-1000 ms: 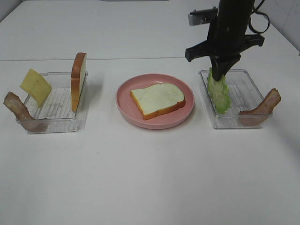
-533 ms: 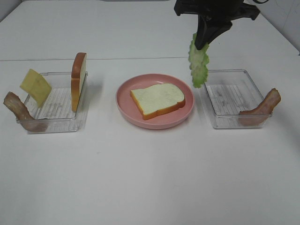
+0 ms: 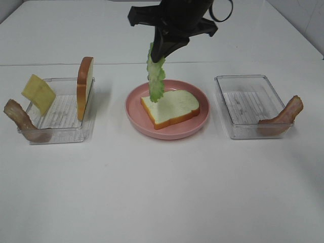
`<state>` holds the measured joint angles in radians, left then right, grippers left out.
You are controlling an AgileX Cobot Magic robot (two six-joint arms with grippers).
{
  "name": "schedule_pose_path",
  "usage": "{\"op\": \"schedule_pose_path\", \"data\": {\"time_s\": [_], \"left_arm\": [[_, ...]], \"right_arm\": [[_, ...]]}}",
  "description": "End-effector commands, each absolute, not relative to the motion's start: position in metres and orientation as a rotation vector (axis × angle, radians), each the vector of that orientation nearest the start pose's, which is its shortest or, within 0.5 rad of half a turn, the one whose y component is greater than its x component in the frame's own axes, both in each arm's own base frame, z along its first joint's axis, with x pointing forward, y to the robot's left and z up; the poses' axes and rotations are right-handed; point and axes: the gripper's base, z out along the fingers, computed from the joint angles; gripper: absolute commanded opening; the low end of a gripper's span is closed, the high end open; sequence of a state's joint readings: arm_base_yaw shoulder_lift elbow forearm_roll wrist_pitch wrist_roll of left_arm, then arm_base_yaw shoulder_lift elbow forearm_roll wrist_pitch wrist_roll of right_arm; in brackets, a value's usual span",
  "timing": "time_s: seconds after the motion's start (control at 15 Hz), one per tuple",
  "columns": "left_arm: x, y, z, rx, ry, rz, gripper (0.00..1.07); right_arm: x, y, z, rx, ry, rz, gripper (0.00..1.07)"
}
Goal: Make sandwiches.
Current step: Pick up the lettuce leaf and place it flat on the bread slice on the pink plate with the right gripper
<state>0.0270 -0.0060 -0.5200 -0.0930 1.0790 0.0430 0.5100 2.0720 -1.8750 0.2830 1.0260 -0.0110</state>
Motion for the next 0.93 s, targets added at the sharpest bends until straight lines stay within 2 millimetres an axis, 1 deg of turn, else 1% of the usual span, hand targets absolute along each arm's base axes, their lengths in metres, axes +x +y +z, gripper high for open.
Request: {"op": "schedule_pose_path", "data": {"time_s": [0.07, 0.2, 0.27, 0.4, 0.47, 0.53, 0.6, 0.67, 0.73, 0.8, 0.87, 0.93], "left_arm": [[-0.011, -0.008, 0.281, 0.017, 2.02, -0.075, 1.0], [-0.011, -0.008, 0.281, 0.017, 2.02, -0.075, 1.0], [-0.011, -0.008, 0.281, 0.017, 2.02, -0.075, 1.0], [-0.011, -0.008, 0.281, 0.017, 2.02, -0.075, 1.0], [-0.011, -0.008, 0.281, 0.017, 2.02, -0.075, 1.0], [-0.011, -0.008, 0.281, 0.017, 2.02, -0.075, 1.0], [-0.011, -0.008, 0.281, 0.017, 2.02, -0.075, 1.0], [-0.011, -0.008, 0.281, 0.017, 2.02, -0.075, 1.0], [-0.011, -0.008, 0.281, 0.017, 2.02, -0.075, 1.0], [-0.011, -0.008, 0.281, 0.017, 2.02, -0.075, 1.0], [-0.011, -0.008, 0.281, 0.017, 2.02, -0.075, 1.0], [-0.011, -0.008, 0.281, 0.017, 2.02, -0.075, 1.0]], "right_arm": [[0.392, 0.262, 0.255, -0.578, 2.646, 0.596, 0.0], [0.396, 0.268, 0.245, -0.56, 2.647, 0.646, 0.0], [0.4, 0.271, 0.23, -0.551, 2.66, 0.659, 0.0], [0.406, 0.272, 0.208, -0.589, 2.679, 0.619, 0.0], [0.407, 0.271, 0.206, -0.596, 2.68, 0.601, 0.0], [0.41, 0.268, 0.196, -0.62, 2.69, 0.527, 0.0], [0.416, 0.261, 0.184, -0.666, 2.696, 0.376, 0.0], [0.418, 0.257, 0.178, -0.676, 2.699, 0.298, 0.0], [0.421, 0.253, 0.175, -0.689, 2.691, 0.217, 0.0], [0.422, 0.252, 0.174, -0.691, 2.686, 0.19, 0.0], [0.425, 0.248, 0.175, -0.723, 2.653, 0.119, 0.0], [0.427, 0.248, 0.175, -0.73, 2.638, 0.106, 0.0]]}}
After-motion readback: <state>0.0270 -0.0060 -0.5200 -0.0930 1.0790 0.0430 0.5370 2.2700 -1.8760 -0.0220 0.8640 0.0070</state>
